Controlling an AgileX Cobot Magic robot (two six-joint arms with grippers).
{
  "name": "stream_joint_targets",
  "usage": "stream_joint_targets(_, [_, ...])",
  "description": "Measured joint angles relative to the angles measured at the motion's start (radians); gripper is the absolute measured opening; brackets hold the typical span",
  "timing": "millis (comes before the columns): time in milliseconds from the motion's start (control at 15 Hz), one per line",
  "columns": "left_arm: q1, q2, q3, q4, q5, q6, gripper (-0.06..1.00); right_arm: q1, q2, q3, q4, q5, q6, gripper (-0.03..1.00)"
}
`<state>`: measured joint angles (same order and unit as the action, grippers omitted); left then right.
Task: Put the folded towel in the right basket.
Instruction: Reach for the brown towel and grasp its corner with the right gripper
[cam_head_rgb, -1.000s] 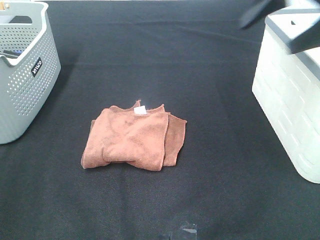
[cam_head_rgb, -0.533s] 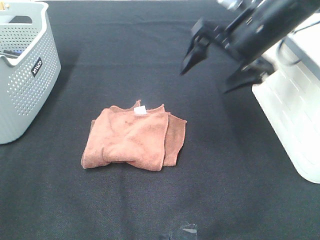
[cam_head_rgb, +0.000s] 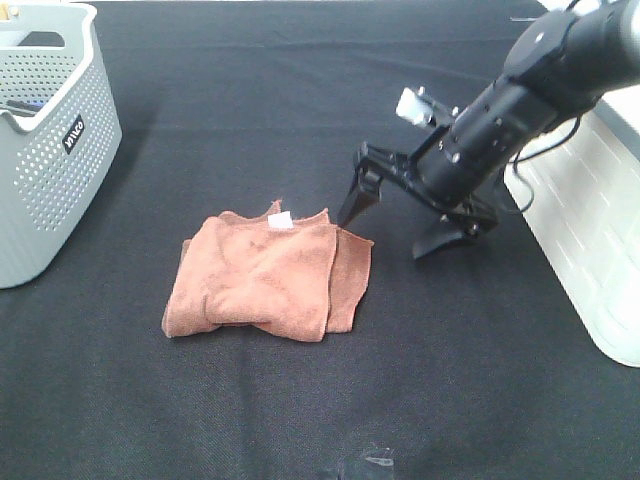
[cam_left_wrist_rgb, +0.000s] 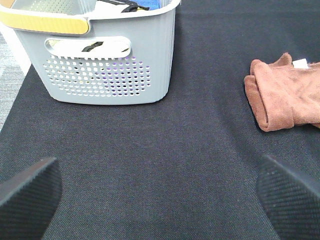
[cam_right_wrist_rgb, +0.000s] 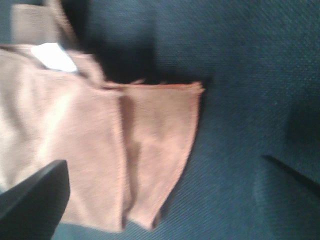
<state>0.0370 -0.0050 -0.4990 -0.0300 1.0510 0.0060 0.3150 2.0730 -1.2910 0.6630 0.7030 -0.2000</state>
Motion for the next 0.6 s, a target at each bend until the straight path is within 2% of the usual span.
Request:
stream_joint_targets(267, [0.000,0.000,0.000,0.000,0.000,0.000,0.99,0.000,0.056,0.000,0.008,-0.007,-0.005,0.96])
stream_joint_targets(600, [0.000,0.000,0.000,0.000,0.000,0.000,0.99,0.000,0.090,-0.011,0.098,0.004,-0.066,0.95])
